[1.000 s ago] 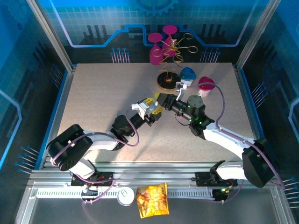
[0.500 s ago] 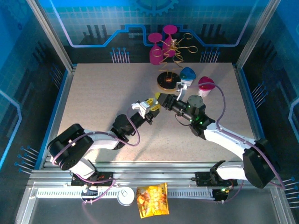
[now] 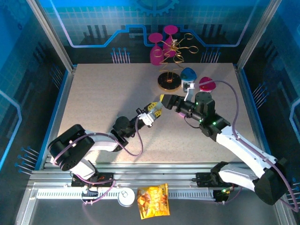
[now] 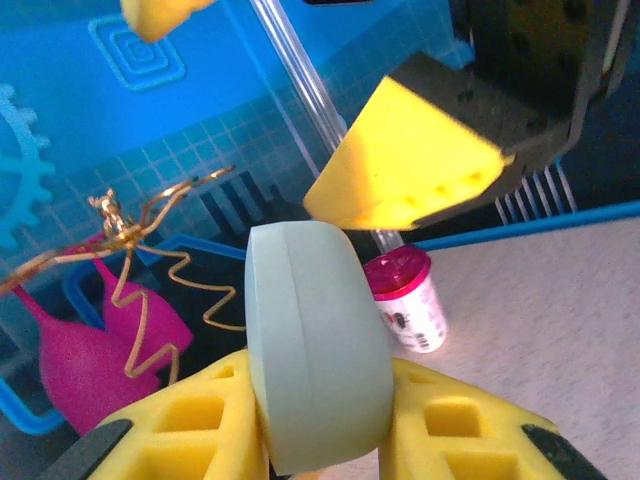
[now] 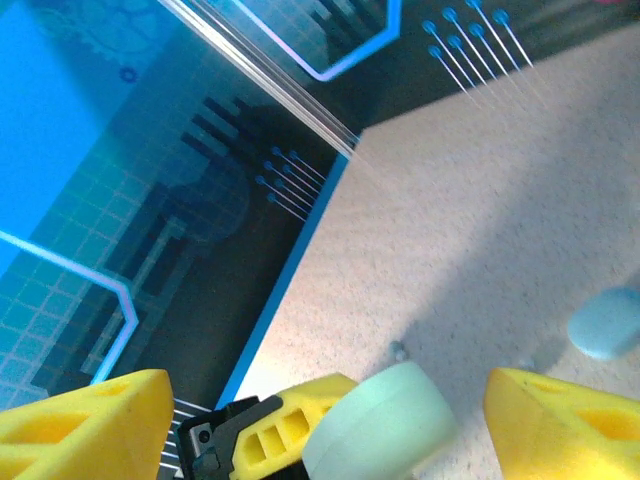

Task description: Insert the wireless bluetooth earbuds into the charging case

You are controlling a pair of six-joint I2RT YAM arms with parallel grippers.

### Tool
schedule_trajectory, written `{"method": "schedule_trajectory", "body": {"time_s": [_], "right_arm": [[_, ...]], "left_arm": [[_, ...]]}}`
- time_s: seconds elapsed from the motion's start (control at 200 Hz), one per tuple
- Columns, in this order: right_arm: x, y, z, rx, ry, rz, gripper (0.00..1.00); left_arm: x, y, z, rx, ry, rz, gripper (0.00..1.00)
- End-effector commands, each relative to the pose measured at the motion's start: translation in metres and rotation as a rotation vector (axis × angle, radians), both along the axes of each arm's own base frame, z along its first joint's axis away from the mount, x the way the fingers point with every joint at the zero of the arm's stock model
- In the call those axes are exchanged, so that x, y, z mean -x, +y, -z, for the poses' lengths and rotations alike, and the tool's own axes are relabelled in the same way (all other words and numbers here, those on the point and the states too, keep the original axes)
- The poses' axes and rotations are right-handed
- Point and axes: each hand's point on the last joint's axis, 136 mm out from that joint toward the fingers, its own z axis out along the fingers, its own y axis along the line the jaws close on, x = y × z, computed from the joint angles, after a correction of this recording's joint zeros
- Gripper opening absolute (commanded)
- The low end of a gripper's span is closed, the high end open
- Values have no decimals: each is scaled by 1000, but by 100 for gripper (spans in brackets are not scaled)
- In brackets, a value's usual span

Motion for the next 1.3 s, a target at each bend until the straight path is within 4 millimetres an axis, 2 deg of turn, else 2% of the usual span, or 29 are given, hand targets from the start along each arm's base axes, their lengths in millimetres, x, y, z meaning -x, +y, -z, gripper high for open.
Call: {"method": "schedule_trajectory", "body": {"time_s": [0.0, 0.135, 0.33, 0.52, 0.72, 1.016, 1.051, 1.111, 1.181, 1.236, 1.296], "right_arm": [[18, -17, 24, 82, 218, 18, 83], [29, -19, 29, 46, 328, -13, 82], [40, -14, 28, 26, 398, -76, 74], [38, -7, 31, 0, 428, -110, 61], [31, -1, 27, -45, 426, -133, 59], [26, -5, 33, -53, 445, -119, 30], [26, -5, 33, -54, 443, -118, 27], [26, -6, 31, -62, 432, -116, 24], [24, -7, 25, -91, 400, -111, 22], [23, -9, 18, -118, 361, -106, 20], [22, -12, 12, -144, 332, -105, 17]], "left_arm": [[0, 1, -5, -156, -211, -57, 16], [-1, -1, -11, -255, -338, -105, 14], [0, -6, -16, -358, -474, -139, 14], [7, -9, -23, -381, -529, -143, 14], [17, -16, -26, -383, -554, -124, 14], [25, -22, -30, -372, -573, -102, 15], [25, -21, -30, -370, -568, -102, 19], [26, -22, -30, -347, -544, -90, 31], [26, -19, -33, -288, -480, -83, 55], [26, -16, -39, -200, -393, -72, 68], [27, -14, -37, -160, -304, -44, 79]]}}
